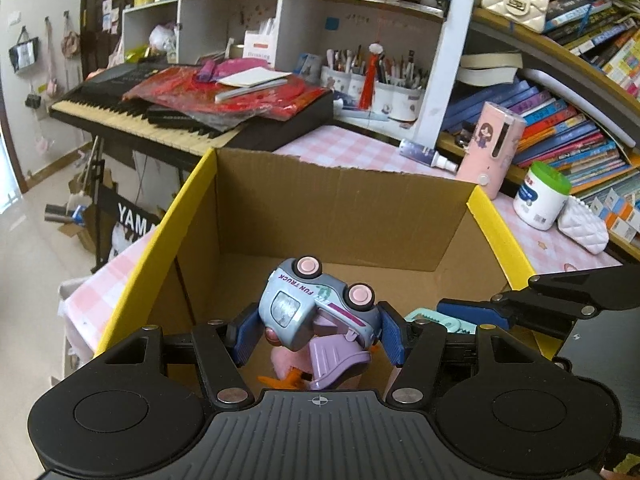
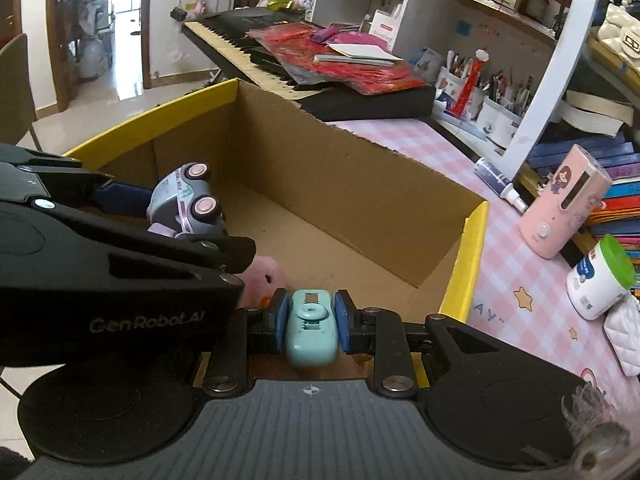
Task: Organize objects
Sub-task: 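Lower both toys into the box and open both grippers, then withdraw both open tools from the box toward the tape roll and charger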
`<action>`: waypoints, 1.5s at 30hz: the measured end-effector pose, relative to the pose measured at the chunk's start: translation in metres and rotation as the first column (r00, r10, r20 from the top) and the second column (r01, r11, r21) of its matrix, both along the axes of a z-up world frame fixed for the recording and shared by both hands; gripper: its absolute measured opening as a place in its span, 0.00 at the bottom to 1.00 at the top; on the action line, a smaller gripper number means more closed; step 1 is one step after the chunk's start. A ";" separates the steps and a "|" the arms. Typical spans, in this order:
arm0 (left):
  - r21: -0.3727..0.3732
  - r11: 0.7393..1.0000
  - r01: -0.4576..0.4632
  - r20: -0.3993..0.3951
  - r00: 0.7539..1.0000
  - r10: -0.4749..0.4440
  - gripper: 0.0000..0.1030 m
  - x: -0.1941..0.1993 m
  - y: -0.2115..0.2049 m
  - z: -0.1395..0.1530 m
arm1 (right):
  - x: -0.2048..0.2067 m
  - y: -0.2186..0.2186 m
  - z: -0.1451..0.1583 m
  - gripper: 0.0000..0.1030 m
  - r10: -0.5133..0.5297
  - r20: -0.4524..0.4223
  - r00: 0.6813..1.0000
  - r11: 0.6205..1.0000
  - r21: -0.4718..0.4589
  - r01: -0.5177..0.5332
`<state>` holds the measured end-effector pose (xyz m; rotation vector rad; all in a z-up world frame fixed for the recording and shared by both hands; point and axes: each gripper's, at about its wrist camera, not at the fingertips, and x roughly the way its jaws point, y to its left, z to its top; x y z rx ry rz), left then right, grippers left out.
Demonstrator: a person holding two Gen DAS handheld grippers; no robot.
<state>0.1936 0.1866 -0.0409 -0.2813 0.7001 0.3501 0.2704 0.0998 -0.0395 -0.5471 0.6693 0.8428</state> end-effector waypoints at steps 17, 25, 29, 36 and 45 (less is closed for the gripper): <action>0.019 1.000 -0.011 0.218 0.976 0.007 0.78 -0.040 -0.013 0.041 | -0.023 -0.026 0.033 0.52 -0.100 0.076 0.992 0.982 0.168 0.087; 0.036 0.999 -0.011 0.268 0.963 0.001 0.81 -0.072 -0.022 0.054 | -0.053 -0.055 0.052 0.55 -0.226 0.094 0.970 0.949 0.244 0.197; 0.043 0.999 -0.005 0.268 0.964 -0.007 0.83 -0.089 -0.028 0.054 | -0.070 -0.065 0.055 0.59 -0.273 0.102 0.957 0.936 0.256 0.240; 0.084 0.996 0.030 0.232 0.972 -0.049 0.85 -0.120 -0.044 0.048 | -0.110 -0.081 0.051 0.68 -0.329 0.040 0.944 0.917 0.254 0.309; 0.080 0.994 0.069 0.176 0.981 -0.082 0.89 -0.163 -0.063 0.036 | -0.165 -0.096 0.033 0.77 -0.365 -0.016 0.931 0.908 0.212 0.360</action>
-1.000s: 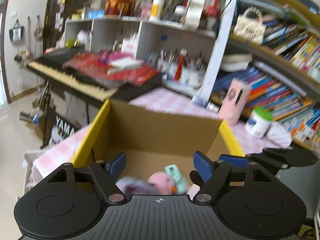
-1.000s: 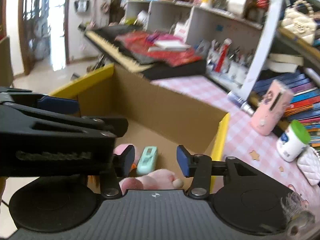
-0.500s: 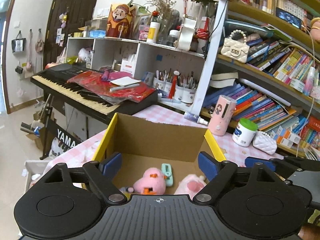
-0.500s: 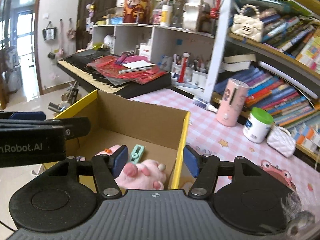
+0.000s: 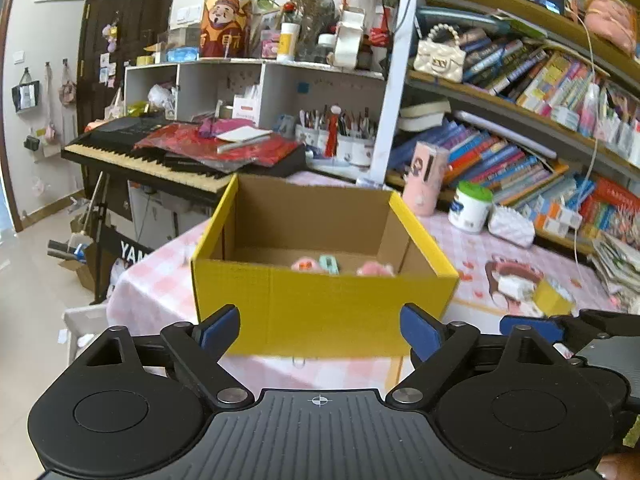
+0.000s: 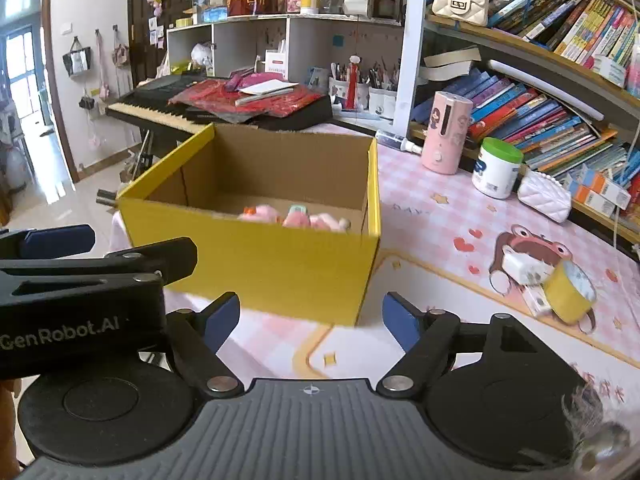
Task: Organize objects
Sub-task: 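Withdraw both open tools from the box toward the tape roll and charger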
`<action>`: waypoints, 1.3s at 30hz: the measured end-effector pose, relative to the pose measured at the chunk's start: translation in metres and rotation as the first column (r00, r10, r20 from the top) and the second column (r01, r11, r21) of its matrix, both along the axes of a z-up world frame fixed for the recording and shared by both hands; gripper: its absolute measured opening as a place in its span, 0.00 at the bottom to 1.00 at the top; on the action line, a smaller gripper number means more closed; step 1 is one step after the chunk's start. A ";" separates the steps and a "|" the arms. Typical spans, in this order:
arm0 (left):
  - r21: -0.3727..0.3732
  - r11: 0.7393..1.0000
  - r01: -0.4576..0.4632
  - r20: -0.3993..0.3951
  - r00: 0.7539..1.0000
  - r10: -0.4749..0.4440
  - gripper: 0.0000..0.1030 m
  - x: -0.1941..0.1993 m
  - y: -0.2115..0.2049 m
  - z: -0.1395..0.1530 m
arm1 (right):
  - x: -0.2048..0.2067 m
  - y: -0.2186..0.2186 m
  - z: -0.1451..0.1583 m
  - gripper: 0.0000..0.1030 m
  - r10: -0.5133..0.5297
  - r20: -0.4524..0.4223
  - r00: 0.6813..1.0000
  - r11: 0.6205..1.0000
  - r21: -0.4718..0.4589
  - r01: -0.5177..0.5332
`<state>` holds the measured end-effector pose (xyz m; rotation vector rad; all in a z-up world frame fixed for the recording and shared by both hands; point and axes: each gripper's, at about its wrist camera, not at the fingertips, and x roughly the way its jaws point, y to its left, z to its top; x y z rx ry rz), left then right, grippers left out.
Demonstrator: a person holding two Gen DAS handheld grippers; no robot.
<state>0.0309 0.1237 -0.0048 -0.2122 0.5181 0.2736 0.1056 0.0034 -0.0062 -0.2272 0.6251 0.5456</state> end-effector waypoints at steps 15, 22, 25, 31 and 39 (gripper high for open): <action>0.003 0.996 0.085 -0.054 0.995 -0.085 0.91 -0.041 -0.024 -0.013 | -0.064 -0.026 -0.018 0.86 -0.092 -0.016 0.996 0.995 -0.030 0.091; -0.008 0.992 0.126 -0.062 0.990 -0.127 0.91 -0.048 -0.033 -0.015 | -0.077 -0.040 -0.021 0.86 -0.136 -0.024 0.990 0.990 -0.039 0.135; -0.012 0.989 0.150 -0.064 0.987 -0.150 0.91 -0.049 -0.040 -0.017 | -0.081 -0.047 -0.021 0.87 -0.160 -0.024 0.987 0.986 -0.043 0.158; -0.004 0.977 0.211 -0.068 0.975 -0.211 0.91 -0.042 -0.056 -0.016 | -0.084 -0.066 -0.024 0.88 -0.230 -0.026 0.973 0.972 -0.045 0.229; 0.009 0.960 0.280 -0.063 0.958 -0.279 0.91 -0.030 -0.075 -0.015 | -0.081 -0.089 -0.024 0.89 -0.306 -0.018 0.952 0.951 -0.039 0.306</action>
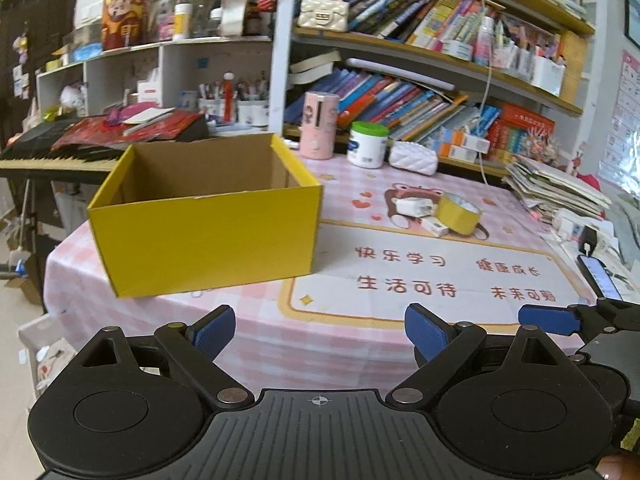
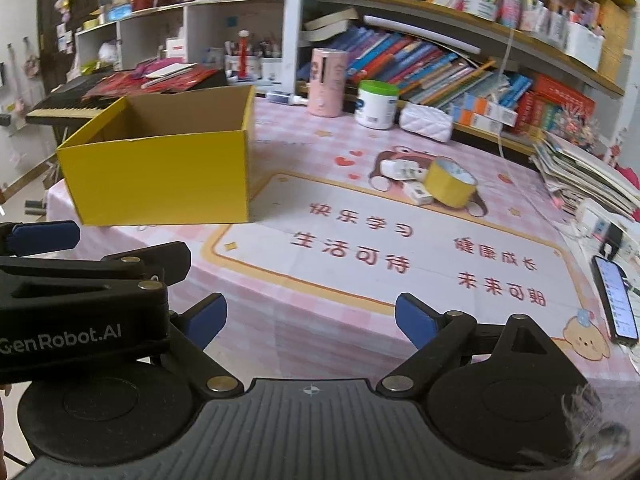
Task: Organize objects
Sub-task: 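Withdraw both open tools from the box toward the tape roll and charger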
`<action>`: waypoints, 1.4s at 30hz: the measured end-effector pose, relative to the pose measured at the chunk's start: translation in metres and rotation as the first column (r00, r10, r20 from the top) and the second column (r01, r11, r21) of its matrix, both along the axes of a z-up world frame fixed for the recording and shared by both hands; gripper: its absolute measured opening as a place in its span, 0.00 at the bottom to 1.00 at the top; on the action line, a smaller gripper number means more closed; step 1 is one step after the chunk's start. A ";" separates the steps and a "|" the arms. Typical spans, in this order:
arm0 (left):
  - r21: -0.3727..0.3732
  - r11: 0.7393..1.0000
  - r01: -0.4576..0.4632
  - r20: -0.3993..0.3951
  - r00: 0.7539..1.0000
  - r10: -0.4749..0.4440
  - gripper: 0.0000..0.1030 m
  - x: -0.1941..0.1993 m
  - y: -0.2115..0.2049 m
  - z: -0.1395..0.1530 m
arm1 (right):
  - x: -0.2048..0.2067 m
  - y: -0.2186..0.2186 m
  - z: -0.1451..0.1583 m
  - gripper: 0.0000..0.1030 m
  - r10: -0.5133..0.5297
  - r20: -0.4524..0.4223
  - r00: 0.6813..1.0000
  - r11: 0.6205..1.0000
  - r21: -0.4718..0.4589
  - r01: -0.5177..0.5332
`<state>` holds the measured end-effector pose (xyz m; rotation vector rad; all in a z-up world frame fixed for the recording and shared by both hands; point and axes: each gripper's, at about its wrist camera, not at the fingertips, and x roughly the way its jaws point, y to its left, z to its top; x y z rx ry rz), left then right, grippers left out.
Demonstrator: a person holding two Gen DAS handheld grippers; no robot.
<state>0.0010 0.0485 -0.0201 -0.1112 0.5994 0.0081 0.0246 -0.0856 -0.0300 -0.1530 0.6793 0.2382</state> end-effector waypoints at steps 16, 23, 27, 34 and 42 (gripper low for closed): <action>-0.017 0.998 0.057 -0.009 0.998 -0.057 0.91 0.023 -0.021 -0.001 | 0.016 -0.027 -0.001 0.89 -0.064 -0.004 0.998 0.998 -0.013 0.064; -0.019 0.997 0.073 -0.020 0.997 -0.074 0.91 0.035 -0.030 -0.004 | 0.025 -0.037 -0.003 0.89 -0.081 -0.014 0.997 0.997 -0.015 0.080; -0.022 0.996 0.089 -0.032 0.996 -0.089 0.91 0.044 -0.038 -0.007 | 0.032 -0.045 -0.006 0.89 -0.096 -0.024 0.995 0.995 -0.017 0.095; -0.020 0.994 0.107 -0.040 0.993 -0.107 0.91 0.064 -0.055 -0.010 | 0.049 -0.063 -0.010 0.89 -0.119 -0.033 0.992 0.993 -0.015 0.118; -0.020 0.995 0.097 -0.041 0.994 -0.098 0.91 0.099 -0.073 -0.009 | 0.086 -0.082 -0.010 0.89 -0.114 -0.034 0.993 0.993 -0.017 0.113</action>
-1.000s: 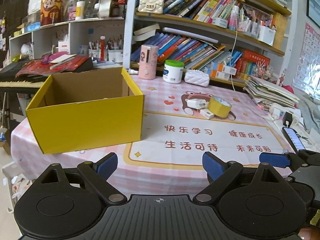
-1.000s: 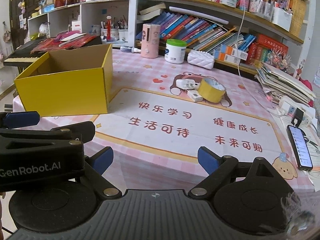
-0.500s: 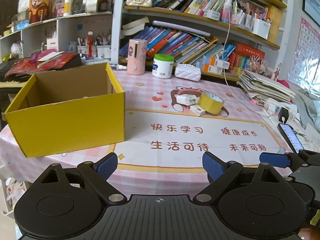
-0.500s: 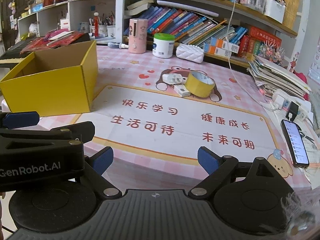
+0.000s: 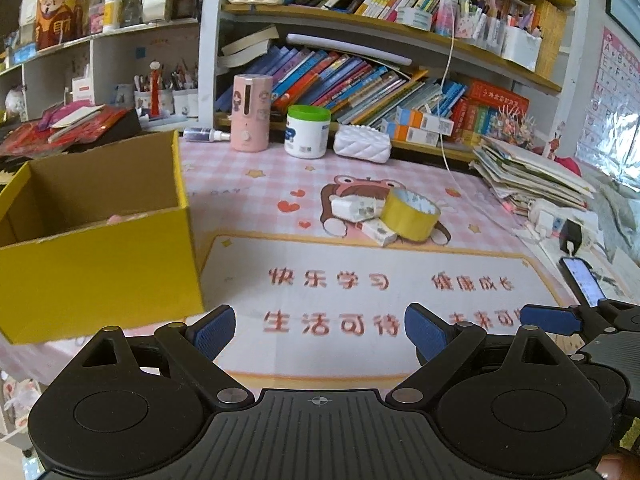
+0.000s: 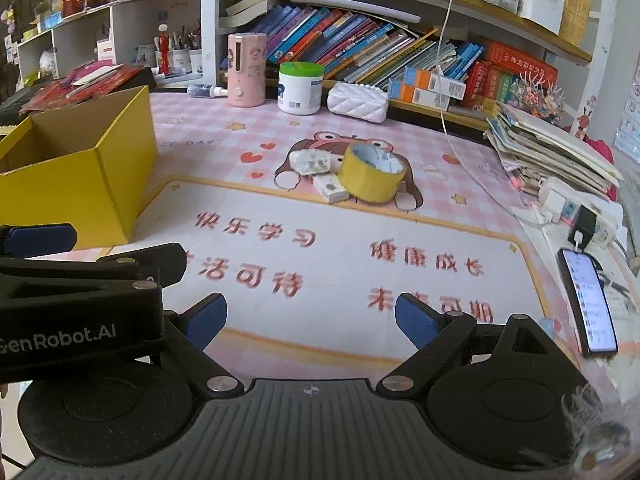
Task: Organize objects
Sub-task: 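Withdraw both open tools from the box toward the tape roll and charger, then grasp the white charger with the left gripper while the right grasps the yellow tape roll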
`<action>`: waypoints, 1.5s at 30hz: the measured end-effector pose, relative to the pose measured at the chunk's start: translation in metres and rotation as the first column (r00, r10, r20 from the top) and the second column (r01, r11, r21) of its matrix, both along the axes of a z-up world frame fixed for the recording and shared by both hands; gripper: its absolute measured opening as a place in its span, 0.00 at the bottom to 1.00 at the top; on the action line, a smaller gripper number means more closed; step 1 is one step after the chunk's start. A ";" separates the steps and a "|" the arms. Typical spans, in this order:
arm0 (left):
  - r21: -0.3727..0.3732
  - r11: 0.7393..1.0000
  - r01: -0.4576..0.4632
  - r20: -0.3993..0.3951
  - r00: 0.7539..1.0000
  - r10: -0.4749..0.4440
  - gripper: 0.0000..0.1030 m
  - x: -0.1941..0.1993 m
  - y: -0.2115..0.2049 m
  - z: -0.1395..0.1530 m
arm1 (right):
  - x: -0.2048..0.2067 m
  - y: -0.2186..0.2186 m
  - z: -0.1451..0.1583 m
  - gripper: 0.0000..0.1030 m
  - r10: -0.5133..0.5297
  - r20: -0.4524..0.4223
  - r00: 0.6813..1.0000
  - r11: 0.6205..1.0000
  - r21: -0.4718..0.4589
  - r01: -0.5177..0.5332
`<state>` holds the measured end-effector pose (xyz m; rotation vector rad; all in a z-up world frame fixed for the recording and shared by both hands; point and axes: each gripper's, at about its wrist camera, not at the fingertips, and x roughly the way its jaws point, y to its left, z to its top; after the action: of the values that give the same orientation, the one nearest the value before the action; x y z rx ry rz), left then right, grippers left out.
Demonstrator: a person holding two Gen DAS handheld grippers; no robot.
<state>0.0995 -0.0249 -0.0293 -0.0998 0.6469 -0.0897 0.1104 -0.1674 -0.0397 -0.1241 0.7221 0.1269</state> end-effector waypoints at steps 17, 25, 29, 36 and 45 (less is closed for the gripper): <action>-0.016 0.996 -0.089 0.000 0.996 0.089 0.91 0.070 -0.039 0.001 | 0.087 -0.041 0.004 0.89 0.083 0.005 0.997 0.996 -0.011 -0.083; -0.012 0.992 -0.125 -0.003 0.992 0.125 0.91 0.088 -0.053 0.001 | 0.113 -0.054 0.004 0.89 0.119 0.007 0.993 0.993 -0.009 -0.119; -0.004 0.991 -0.136 -0.002 0.991 0.136 0.91 0.095 -0.060 0.002 | 0.121 -0.061 0.004 0.89 0.129 0.011 0.992 0.992 -0.007 -0.129; 0.024 0.987 -0.156 0.001 0.988 0.156 0.91 0.113 -0.068 0.001 | 0.138 -0.069 0.000 0.89 0.155 0.051 0.987 0.988 -0.019 -0.154; 0.041 0.985 -0.168 -0.054 0.984 0.170 0.90 0.163 -0.074 -0.015 | 0.187 -0.080 -0.022 0.89 0.164 0.049 0.985 0.986 -0.035 -0.162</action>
<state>0.2625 -0.0986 -0.0443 -0.1219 0.6948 0.0887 0.2974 -0.2477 -0.0612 -0.2154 0.6618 0.2680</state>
